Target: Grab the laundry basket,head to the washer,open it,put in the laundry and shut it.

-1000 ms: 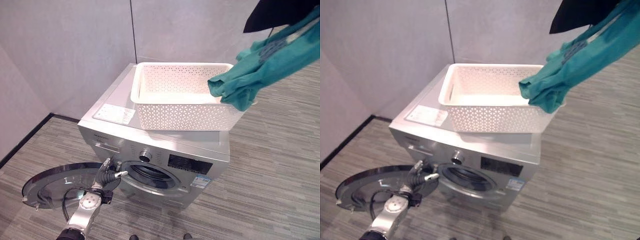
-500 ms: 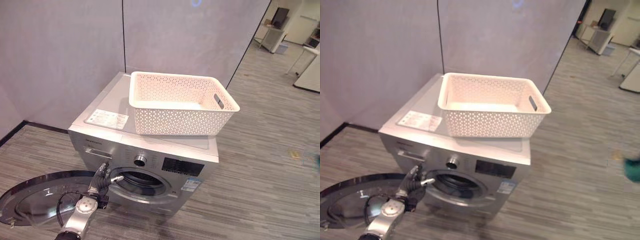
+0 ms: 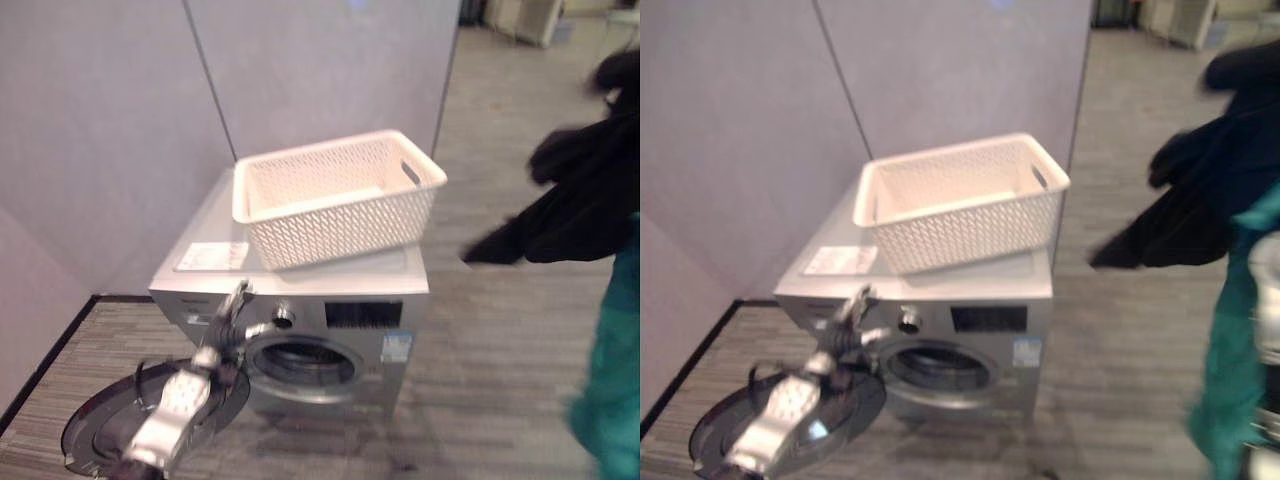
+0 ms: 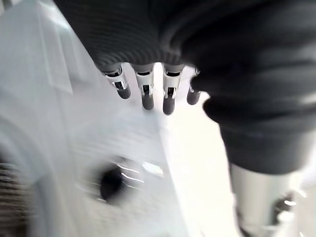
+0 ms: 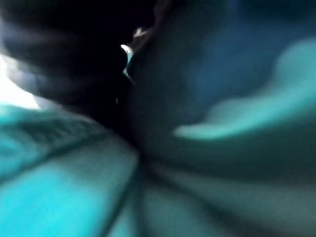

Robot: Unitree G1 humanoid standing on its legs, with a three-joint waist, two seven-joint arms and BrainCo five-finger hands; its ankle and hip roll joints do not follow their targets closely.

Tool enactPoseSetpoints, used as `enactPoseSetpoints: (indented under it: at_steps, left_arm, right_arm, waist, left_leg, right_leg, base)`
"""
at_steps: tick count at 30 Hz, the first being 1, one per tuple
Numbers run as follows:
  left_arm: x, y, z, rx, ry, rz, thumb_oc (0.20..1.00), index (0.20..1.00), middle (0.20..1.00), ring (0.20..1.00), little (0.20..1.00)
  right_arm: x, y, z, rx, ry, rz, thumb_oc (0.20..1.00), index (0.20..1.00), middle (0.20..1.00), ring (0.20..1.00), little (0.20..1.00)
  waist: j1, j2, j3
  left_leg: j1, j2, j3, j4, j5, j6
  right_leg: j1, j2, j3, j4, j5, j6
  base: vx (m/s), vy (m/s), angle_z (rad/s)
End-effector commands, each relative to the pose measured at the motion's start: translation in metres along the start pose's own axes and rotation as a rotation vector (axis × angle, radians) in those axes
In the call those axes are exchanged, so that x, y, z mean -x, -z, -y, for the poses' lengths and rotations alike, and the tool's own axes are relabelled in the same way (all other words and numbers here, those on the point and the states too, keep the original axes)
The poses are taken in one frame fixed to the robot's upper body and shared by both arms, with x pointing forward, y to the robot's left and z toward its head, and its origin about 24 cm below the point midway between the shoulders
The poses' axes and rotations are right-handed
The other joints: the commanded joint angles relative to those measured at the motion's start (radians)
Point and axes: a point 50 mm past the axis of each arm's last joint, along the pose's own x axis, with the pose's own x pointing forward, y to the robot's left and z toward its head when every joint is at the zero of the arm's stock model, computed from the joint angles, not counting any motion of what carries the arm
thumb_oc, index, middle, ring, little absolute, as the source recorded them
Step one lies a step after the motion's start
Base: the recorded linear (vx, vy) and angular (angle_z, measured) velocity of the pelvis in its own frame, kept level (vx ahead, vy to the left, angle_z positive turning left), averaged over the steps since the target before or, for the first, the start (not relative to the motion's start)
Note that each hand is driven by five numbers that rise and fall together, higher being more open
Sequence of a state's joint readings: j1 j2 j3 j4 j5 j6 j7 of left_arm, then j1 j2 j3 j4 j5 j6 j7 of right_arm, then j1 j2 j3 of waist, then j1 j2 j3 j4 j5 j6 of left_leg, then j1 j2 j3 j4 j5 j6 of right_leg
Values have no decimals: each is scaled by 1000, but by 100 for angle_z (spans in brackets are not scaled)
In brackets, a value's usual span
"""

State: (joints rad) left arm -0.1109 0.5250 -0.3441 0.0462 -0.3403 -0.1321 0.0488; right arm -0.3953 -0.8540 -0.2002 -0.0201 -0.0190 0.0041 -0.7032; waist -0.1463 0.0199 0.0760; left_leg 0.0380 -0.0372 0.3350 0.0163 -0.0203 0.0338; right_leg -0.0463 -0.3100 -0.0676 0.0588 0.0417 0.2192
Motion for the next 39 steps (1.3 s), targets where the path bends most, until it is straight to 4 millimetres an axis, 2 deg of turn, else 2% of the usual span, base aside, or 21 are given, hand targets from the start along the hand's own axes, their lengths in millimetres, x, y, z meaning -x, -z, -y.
enactPoseSetpoints:
  at_steps: [1, 2, 3, 4, 6, 7, 8, 10, 12, 13, 17, 18, 19, 20, 22, 24, 30, 31, 33, 39]
  left_arm:
    - [-23, -41, 8, 36, 91, 176, 1000, 1000, 1000, 1000, 1000]
    - [-35, -51, 23, 47, 136, 211, 1000, 1000, 1000, 1000, 1000]
    - [-35, -51, 23, 47, 137, 212, 1000, 1000, 1000, 1000, 1000]
    - [-41, -56, 35, 42, 175, 227, 1000, 1000, 1000, 1000, 1000]
    - [-44, -58, 42, 54, 178, 240, 1000, 1000, 1000, 1000, 1000]
    - [-44, -58, 41, 53, 176, 241, 1000, 1000, 1000, 1000, 1000]
    - [-44, -57, 41, 75, 163, 237, 1000, 1000, 1000, 1000, 1000]
    - [-41, -52, 41, 106, 158, 220, 1000, 1000, 1000, 1000, 1000]
    - [-40, -48, 44, 142, 148, 202, 1000, 1000, 1000, 1000, 1000]
    - [-39, -44, 47, 169, 139, 187, 1000, 1000, 1000, 1000, 1000]
    - [-37, -37, 53, 214, 128, 157, 1000, 1000, 1000, 1000, 1000]
    - [-37, -37, 52, 217, 116, 158, 1000, 1000, 1000, 1000, 1000]
    - [-38, -39, 50, 218, 106, 165, 1000, 1000, 1000, 1000, 1000]
    - [-39, -40, 49, 225, 100, 172, 1000, 1000, 1000, 1000, 1000]
    - [-40, -42, 51, 233, 110, 180, 1000, 1000, 1000, 1000, 1000]
    - [-46, -52, 61, 286, 143, 202, 1000, 1000, 1000, 1000, 1000]
    - [-53, -50, 81, 403, 201, 147, 1000, 1000, 1000, 1000, 1000]
    - [-58, -51, 93, 453, 251, 109, 1000, 1000, 1000, 1000, 1000]
    - [-68, -61, 103, 480, 279, 96, 1000, 1000, 1000, 1000, 1000]
    - [-84, -80, 112, 461, 306, 118, 1000, 1000, 1000, 1000, 1000]
  right_arm:
    - [-34, -74, 8, -148, 121, 337, 200, 200, 200, 200, 200]
    - [-27, -84, 2, -183, 95, 376, 200, 200, 200, 200, 200]
    - [-27, -84, 2, -182, 95, 377, 200, 200, 200, 200, 200]
    - [-23, -94, -7, -238, 67, 401, 200, 200, 200, 200, 200]
    - [-23, -106, -17, -277, 53, 434, 200, 200, 200, 200, 200]
    - [-23, -107, -17, -278, 53, 435, 200, 200, 200, 200, 200]
    - [-19, -116, -21, -318, 23, 460, 200, 200, 200, 200, 200]
    - [-19, -119, -26, -345, 1, 458, 200, 200, 200, 200, 200]
    - [-16, -116, -30, -359, -21, 441, 200, 200, 200, 200, 200]
    - [-9, -111, -28, -367, -46, 430, 200, 200, 200, 200, 200]
    - [4, -100, -28, -380, -101, 394, 200, 200, 200, 200, 200]
    - [8, -100, -30, -401, -122, 387, 200, 200, 200, 200, 200]
    - [11, -101, -34, -423, -148, 384, 200, 200, 200, 200, 200]
    - [14, -102, -37, -445, -176, 376, 200, 200, 200, 200, 200]
    - [18, -100, -40, -460, -201, 365, 200, 200, 200, 200, 200]
    - [26, -98, -43, -480, -247, 342, 200, 200, 200, 200, 200]
    - [43, -98, -54, -551, -329, 285, 200, 200, 200, 200, 200]
    - [51, -101, -62, -594, -372, 258, 200, 200, 200, 200, 200]
    - [58, -103, -68, -621, -404, 228, 200, 200, 200, 200, 200]
    - [63, -111, -81, -661, -457, 214, 200, 200, 200, 200, 200]
  waist:
    - [49, -58, 21]
    - [60, -55, 8]
    - [60, -55, 8]
    - [74, -61, -9]
    - [105, -68, -34]
    - [106, -66, -34]
    - [119, -67, -46]
    - [137, -72, -51]
    - [143, -76, -31]
    - [142, -70, -13]
    - [134, -53, 8]
    - [135, -53, 22]
    - [137, -54, 32]
    - [131, -57, 32]
    - [122, -57, 26]
    - [97, -37, 9]
    - [79, -5, -22]
    - [66, 10, -30]
    - [57, 20, -31]
    - [48, 45, -27]
  left_leg:
    - [10, 88, -61, 84, -130, 13]
    - [-9, 88, -59, 80, -106, 12]
    - [-10, 89, -59, 79, -104, 12]
    - [-25, 78, -54, 79, -97, 10]
    - [-55, 78, -24, 77, -77, -7]
    - [-58, 80, -20, 77, -70, -7]
    - [-74, 101, 4, 80, -53, -28]
    - [-104, 140, 19, 93, -18, -51]
    - [-141, 187, 9, 113, 26, -88]
    - [-165, 224, -10, 114, 73, -115]
    - [-186, 262, -53, 79, 154, -153]
    - [-191, 267, -96, 83, 158, -174]
    - [-191, 263, -158, 94, 150, -179]
    - [-182, 256, -207, 101, 119, -169]
    - [-174, 254, -226, 104, 109, -159]
    - [-159, 266, -211, 86, 127, -161]
    - [-92, 275, -200, 16, 136, -169]
    - [-68, 278, -190, 7, 137, -173]
    - [-59, 284, -181, 5, 146, -176]
    - [-48, 287, -163, 0, 166, -185]
  right_leg:
    - [-56, 27, -46, 235, -36, -20]
    - [-21, 66, -66, 297, -109, -41]
    - [-22, 67, -66, 297, -108, -42]
    - [33, 87, -75, 300, -153, -53]
    - [106, 77, -98, 218, -158, -56]
    - [106, 79, -97, 209, -150, -58]
    - [138, 87, -94, 124, -180, -66]
    - [164, 109, -93, 37, -179, -80]
    - [188, 151, -83, -26, -182, -100]
    - [207, 192, -90, -64, -183, -123]
    - [230, 240, -108, -104, -187, -146]
    - [229, 241, -106, -101, -191, -152]
    - [219, 240, -96, -99, -187, -156]
    - [209, 237, -88, -101, -182, -156]
    - [198, 235, -91, -106, -169, -154]
    - [207, 248, -101, -124, -170, -155]
    - [226, 253, -88, -132, -164, -152]
    - [228, 248, -78, -129, -163, -150]
    - [232, 248, -69, -128, -165, -152]
    - [232, 252, -55, -130, -165, -154]
  base:
    - [-203, -29, -29]
    - [-154, -61, -29]
    - [-164, -109, -21]
    - [-111, -115, 1]
    - [-122, -151, -2]
    - [-103, -213, -60]
    - [-122, -242, -72]
    - [-144, -323, -67]
    - [-212, -358, -43]
    - [-263, -352, -16]
    - [-175, -196, 24]
    - [-203, -100, 32]
    - [-187, -80, 26]
    - [-125, -39, 5]
    - [-83, -14, -12]
    - [-29, 23, -2]
    - [35, 35, 1]
    - [9, 28, -17]
    - [-16, 3, -10]
    - [-44, -23, -9]
